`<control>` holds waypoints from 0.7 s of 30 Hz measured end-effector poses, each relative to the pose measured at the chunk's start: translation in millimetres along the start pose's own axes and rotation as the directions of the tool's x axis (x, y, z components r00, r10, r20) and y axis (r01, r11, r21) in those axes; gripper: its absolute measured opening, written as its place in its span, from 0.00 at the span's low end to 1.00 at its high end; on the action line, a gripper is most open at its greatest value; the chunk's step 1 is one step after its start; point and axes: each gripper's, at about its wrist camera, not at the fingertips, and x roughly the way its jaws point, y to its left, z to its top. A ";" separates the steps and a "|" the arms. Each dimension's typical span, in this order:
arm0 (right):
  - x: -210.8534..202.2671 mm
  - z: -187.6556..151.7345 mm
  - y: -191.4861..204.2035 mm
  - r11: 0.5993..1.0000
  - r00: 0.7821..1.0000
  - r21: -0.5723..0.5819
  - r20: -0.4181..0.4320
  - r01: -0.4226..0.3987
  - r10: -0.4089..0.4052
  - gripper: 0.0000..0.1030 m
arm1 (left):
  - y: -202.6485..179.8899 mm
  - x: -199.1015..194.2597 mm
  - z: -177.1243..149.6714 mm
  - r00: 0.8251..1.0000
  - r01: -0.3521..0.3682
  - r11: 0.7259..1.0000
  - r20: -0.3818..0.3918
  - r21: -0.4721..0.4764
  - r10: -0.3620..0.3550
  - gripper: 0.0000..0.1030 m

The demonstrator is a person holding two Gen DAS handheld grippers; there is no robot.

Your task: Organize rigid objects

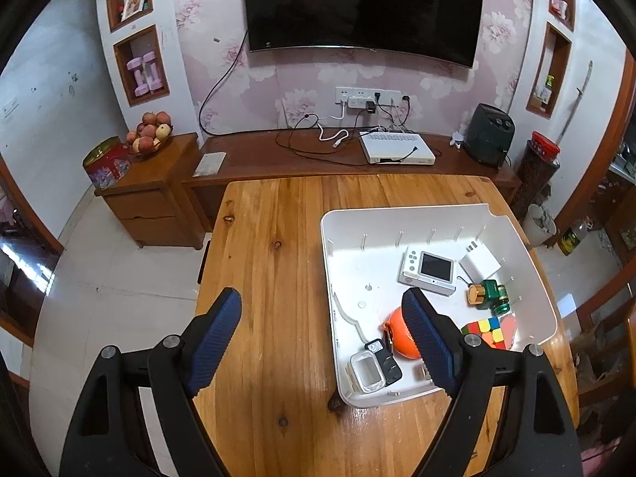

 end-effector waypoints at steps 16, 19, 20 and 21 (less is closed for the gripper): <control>-1.1 4.5 -3.3 0.998 0.998 -0.014 0.025 -0.060 0.060 0.62 | 3.5 -8.3 -1.2 0.998 -0.048 0.997 0.045 -0.060 0.051 0.83; -2.5 6.4 -1.3 0.997 0.997 -0.012 0.034 -0.071 0.072 0.62 | 4.5 -9.3 -1.8 0.997 -0.049 0.996 0.049 -0.070 0.052 0.83; -3.2 6.6 -0.7 0.997 0.996 -0.010 0.038 -0.075 0.075 0.62 | 5.1 -9.9 -2.3 0.997 -0.050 0.996 0.052 -0.076 0.054 0.83; -4.0 6.6 -1.2 0.997 0.996 -0.009 0.040 -0.078 0.078 0.62 | 5.9 -10.7 -2.3 0.997 -0.049 0.996 0.054 -0.080 0.054 0.83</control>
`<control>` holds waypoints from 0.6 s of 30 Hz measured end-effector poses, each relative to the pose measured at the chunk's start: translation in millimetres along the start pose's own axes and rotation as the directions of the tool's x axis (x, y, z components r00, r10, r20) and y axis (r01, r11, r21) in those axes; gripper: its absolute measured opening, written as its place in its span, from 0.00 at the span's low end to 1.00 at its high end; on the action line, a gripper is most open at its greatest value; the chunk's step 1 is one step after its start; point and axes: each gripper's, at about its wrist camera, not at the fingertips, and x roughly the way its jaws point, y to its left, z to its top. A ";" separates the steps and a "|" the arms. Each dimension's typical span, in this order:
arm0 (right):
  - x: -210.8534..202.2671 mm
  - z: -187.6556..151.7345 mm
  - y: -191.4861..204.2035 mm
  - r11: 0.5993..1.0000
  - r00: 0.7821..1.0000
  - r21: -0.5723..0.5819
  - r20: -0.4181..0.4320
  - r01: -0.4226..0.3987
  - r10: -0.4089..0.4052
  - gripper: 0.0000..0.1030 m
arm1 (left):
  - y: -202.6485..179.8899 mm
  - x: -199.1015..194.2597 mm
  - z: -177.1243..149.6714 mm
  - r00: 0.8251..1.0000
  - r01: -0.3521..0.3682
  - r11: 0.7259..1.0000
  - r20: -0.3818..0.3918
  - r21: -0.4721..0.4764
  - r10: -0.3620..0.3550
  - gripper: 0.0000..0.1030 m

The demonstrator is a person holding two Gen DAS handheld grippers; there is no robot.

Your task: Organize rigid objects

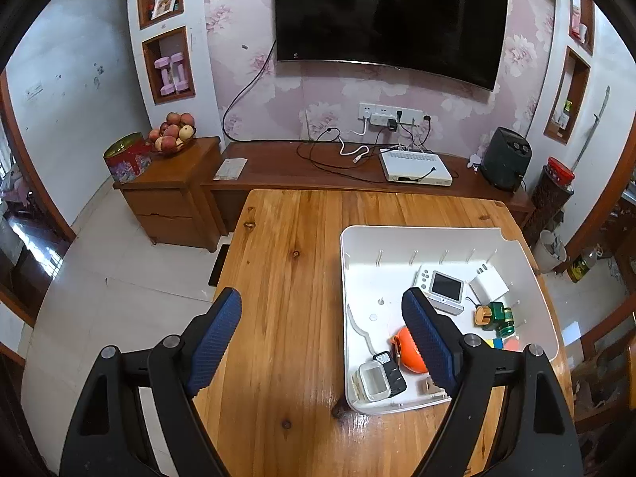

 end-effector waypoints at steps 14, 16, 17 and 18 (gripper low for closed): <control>-2.7 11.9 14.1 0.997 0.998 0.053 0.047 -0.049 0.046 0.62 | 22.7 -3.9 -1.1 1.000 0.004 0.998 0.015 -0.069 -0.003 0.83; -3.3 14.5 17.9 0.995 0.996 0.069 0.054 -0.076 0.072 0.62 | 27.3 -4.5 -0.9 1.000 0.006 0.997 0.018 -0.079 -0.005 0.83; -4.2 16.8 22.7 0.992 0.993 0.071 0.064 -0.100 0.096 0.62 | 29.4 -4.8 -1.3 1.000 0.006 0.997 0.018 -0.083 -0.005 0.83; -5.0 18.0 25.8 0.992 0.993 0.067 0.071 -0.104 0.099 0.62 | 31.9 -5.1 -1.3 1.000 0.007 0.996 0.019 -0.089 -0.006 0.83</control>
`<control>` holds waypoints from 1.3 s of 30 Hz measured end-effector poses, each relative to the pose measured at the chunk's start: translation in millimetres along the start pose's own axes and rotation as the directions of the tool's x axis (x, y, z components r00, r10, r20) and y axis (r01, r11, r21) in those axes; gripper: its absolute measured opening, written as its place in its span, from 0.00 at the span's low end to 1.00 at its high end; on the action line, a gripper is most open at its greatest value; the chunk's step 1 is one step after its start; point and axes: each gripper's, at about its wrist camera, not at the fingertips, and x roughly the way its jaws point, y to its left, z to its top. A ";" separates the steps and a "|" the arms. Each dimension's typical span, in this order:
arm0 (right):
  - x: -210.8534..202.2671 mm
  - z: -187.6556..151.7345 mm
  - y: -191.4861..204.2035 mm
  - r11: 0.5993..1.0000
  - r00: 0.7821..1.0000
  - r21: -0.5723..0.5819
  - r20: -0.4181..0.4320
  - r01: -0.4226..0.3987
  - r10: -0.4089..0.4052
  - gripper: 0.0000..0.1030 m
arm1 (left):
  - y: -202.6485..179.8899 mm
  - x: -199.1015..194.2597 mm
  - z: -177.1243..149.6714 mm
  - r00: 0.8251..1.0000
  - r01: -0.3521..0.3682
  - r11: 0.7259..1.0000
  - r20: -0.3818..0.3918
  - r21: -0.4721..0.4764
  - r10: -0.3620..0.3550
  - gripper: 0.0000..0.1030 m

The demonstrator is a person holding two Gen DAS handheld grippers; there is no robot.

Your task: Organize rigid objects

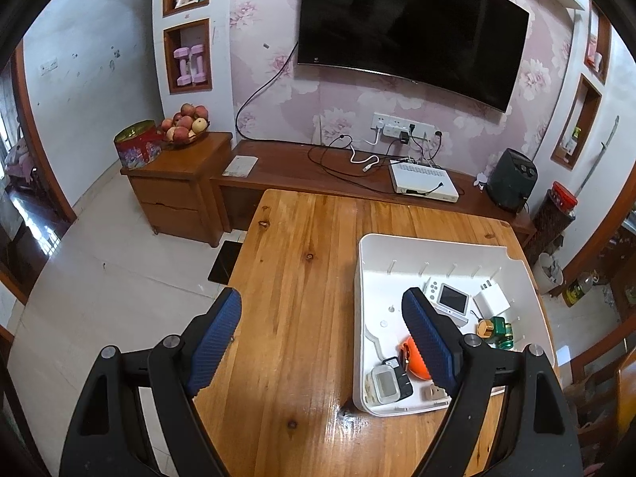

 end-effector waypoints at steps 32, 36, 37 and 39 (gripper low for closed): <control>-46.2 26.5 37.2 0.985 0.988 0.078 0.001 -0.152 0.153 0.84 | -50.9 -60.8 -3.8 0.975 0.202 0.958 0.048 0.205 -0.216 0.83; -17.4 82.1 14.1 0.985 0.977 0.165 -0.197 -0.054 0.086 0.89 | -74.2 -82.8 -9.7 0.964 0.249 0.946 0.044 0.206 -0.263 0.83; -5.6 96.2 7.1 0.981 0.960 0.190 -0.265 -0.037 0.088 0.92 | -80.0 -89.7 -11.5 0.960 0.262 0.944 0.044 0.200 -0.276 0.83; 29.9 127.5 -11.3 0.969 0.906 0.248 -0.407 -0.009 0.113 0.98 | -89.5 -102.8 -15.1 0.956 0.276 0.943 0.051 0.186 -0.290 0.83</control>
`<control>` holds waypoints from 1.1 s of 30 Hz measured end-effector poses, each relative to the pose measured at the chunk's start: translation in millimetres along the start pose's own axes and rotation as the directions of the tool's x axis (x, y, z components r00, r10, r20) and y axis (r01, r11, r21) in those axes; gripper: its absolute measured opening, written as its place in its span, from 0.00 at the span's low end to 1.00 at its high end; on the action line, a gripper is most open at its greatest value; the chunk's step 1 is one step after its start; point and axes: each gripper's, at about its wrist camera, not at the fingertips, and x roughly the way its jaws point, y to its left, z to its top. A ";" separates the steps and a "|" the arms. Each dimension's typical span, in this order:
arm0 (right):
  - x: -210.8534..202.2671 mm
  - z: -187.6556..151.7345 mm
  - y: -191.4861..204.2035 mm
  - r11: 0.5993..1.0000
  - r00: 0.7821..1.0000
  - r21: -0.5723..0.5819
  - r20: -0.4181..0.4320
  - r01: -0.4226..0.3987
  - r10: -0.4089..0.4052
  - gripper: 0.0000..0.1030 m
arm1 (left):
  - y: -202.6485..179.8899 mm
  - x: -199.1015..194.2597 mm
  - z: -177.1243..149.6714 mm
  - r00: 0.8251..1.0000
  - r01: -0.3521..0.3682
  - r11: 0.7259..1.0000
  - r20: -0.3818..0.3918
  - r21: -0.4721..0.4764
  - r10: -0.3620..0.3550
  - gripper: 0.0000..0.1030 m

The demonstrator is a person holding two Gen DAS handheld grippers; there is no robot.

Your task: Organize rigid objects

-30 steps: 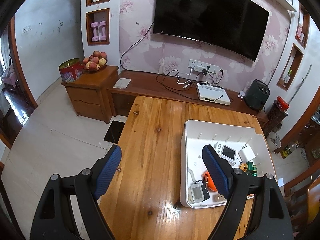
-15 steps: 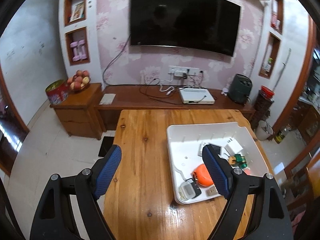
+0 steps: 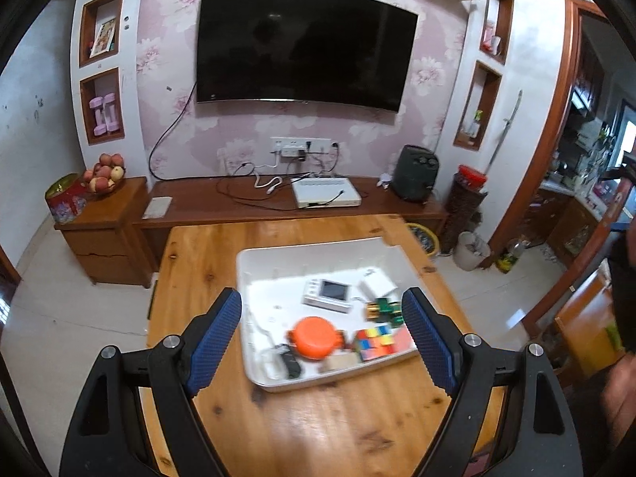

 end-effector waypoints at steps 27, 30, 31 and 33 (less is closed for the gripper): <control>10.0 -84.0 -87.3 0.806 0.862 -0.322 0.080 0.497 -0.500 0.98 | -76.8 -79.2 -99.1 0.904 -0.401 0.916 0.174 0.028 0.390 0.99; 15.5 -108.3 -76.7 0.819 0.878 -0.356 0.009 0.450 -0.478 0.98 | -39.5 -73.1 -103.2 0.948 -0.293 0.936 0.065 -0.195 0.311 0.99; 17.2 -117.6 -71.0 0.814 0.879 -0.384 -0.013 0.435 -0.476 0.98 | -25.6 -71.8 -105.3 0.955 -0.271 0.922 0.040 -0.276 0.292 0.99; 19.6 -133.2 -63.6 0.797 0.873 -0.432 -0.041 0.422 -0.485 0.98 | 7.2 -63.4 -112.7 0.960 -0.271 0.853 -0.056 -0.446 0.276 0.99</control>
